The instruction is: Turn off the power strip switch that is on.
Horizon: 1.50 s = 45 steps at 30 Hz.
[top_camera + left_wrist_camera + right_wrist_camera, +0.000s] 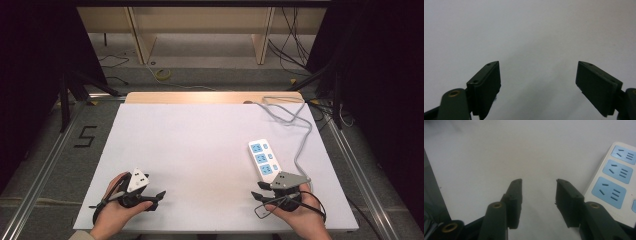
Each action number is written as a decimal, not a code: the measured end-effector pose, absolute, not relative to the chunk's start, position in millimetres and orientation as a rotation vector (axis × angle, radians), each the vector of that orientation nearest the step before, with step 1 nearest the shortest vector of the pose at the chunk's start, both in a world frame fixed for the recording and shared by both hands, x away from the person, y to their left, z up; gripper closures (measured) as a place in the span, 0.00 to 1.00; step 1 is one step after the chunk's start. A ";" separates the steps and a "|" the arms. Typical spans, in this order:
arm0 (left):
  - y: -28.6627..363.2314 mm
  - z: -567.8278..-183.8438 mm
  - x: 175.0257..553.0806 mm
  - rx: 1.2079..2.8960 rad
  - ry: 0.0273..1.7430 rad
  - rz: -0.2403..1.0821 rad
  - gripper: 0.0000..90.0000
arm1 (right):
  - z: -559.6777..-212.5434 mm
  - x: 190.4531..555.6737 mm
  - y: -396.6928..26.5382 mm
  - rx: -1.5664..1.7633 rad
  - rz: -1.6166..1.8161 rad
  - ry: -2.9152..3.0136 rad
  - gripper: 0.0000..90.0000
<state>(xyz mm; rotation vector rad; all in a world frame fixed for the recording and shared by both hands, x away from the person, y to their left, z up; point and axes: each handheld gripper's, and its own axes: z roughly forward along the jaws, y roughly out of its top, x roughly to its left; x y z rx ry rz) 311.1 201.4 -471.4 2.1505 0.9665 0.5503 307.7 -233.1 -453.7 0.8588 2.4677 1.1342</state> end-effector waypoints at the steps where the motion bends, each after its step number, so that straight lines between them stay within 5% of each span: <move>1: 201.4 -471.4 311.4 2.152 0.963 0.553 0.22 | -453.5 307.8 -233.4 0.858 1.129 2.468 0.68; 7: 201.7 -471.3 310.9 2.148 0.967 0.553 0.22 | -451.2 307.6 -233.5 0.864 1.108 2.480 0.75; 17: 202.4 -471.4 311.6 2.148 0.966 0.558 0.22 | -444.2 310.5 -233.4 0.863 1.017 2.497 1.00; 45: 203.1 -471.4 312.2 2.143 0.974 0.564 0.22 | -429.9 320.0 -244.4 0.993 0.960 2.438 1.00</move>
